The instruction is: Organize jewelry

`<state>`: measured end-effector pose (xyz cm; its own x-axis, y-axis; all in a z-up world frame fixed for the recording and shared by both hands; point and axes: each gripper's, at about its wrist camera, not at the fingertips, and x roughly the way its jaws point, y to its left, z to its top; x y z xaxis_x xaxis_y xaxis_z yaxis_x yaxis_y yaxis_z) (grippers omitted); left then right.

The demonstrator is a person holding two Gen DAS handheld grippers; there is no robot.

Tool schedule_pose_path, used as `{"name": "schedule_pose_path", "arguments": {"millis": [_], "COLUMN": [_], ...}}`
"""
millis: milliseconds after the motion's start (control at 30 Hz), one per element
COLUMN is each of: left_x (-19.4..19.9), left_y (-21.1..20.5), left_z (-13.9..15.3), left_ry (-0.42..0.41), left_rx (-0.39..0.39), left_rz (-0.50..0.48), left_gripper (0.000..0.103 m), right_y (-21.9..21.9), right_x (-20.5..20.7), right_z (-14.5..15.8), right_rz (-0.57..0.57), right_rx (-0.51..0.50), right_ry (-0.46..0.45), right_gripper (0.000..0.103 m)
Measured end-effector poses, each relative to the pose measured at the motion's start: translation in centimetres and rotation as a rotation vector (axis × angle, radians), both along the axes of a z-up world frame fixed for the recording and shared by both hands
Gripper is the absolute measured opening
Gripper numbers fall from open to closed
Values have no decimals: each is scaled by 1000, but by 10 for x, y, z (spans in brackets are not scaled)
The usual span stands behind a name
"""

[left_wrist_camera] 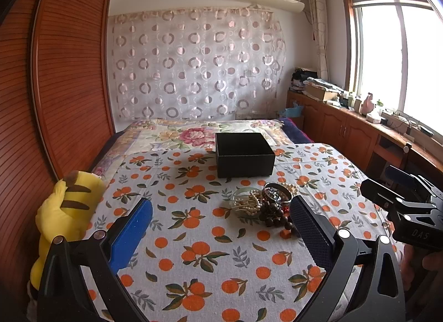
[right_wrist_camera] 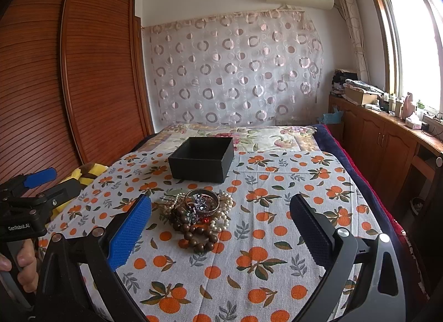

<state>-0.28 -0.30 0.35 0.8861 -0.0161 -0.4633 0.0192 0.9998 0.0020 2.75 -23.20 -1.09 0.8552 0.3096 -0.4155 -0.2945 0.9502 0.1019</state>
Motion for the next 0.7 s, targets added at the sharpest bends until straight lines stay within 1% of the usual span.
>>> {"name": "schedule_pose_path", "arguments": {"millis": [700], "left_x": [-1], "left_y": [1], "left_z": [-1], "left_ry": [-2], "left_rx": [-2], "left_rz": [0], "left_gripper": [96], "right_y": [6], "right_x": [-3], "right_z": [6], "right_rz": [0], "right_rx": [1], "right_ry": [-5], "right_gripper": [101]}}
